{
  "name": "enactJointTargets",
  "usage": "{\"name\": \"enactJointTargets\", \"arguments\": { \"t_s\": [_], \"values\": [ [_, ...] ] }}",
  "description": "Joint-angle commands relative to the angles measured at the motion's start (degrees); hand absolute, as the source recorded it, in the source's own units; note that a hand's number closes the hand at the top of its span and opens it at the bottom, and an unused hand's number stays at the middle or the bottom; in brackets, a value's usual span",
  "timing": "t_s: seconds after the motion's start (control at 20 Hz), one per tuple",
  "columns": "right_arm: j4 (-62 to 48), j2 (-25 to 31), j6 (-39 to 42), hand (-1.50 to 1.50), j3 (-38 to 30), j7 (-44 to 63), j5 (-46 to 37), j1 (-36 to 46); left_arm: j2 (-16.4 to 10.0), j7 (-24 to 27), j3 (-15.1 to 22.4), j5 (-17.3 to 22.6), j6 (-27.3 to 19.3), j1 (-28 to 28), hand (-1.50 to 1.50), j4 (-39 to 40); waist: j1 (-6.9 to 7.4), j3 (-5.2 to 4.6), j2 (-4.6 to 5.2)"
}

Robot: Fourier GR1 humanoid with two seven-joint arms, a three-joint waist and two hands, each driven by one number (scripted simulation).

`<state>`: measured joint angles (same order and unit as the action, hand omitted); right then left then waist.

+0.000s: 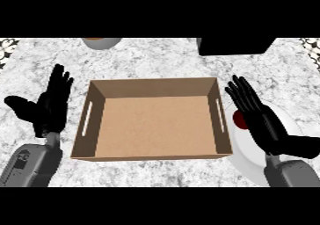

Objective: Pick the cupcake from the plate and place it in the cardboard box

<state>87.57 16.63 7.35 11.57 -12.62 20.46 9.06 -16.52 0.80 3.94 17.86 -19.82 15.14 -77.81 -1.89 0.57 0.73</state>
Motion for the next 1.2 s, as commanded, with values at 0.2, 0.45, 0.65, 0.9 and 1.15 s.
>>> {"name": "enactJointTargets", "arguments": {
  "t_s": [0.2, 0.45, 0.65, 0.9, 1.15],
  "values": [
    [-3.0, 11.9, 5.7, -1.5, -13.3, 1.3, 7.3, -7.9, -14.9, -0.9, 0.5, -11.9, 0.2, -7.1, 0.0, 4.8, 0.58, -0.39, -0.71],
    [-6.7, 26.4, 1.5, -1.5, -8.5, -9.0, -22.0, -12.5, -15.9, -1.6, 2.1, -13.5, 0.6, -9.1, 0.0, 4.9, 0.91, -0.26, -0.52],
    [-19.0, 20.3, 11.2, -1.5, -17.7, -29.9, -6.2, -17.9, -16.0, 0.9, 1.2, -13.7, 1.3, -11.5, 0.0, 6.9, 1.02, -0.28, -0.55],
    [-32.2, 25.6, 15.2, -1.5, -18.8, -45.7, -15.4, -12.9, -16.8, -5.4, 2.2, -15.8, 1.5, -8.1, 0.0, 2.5, 2.25, -0.36, -0.63],
    [-31.3, 31.9, 5.1, -1.5, -13.8, -39.9, -27.8, -8.9, -14.5, -3.4, 3.3, -17.1, 1.1, -7.3, 0.0, 5.0, 2.79, -0.47, -0.38]
  ]
}}
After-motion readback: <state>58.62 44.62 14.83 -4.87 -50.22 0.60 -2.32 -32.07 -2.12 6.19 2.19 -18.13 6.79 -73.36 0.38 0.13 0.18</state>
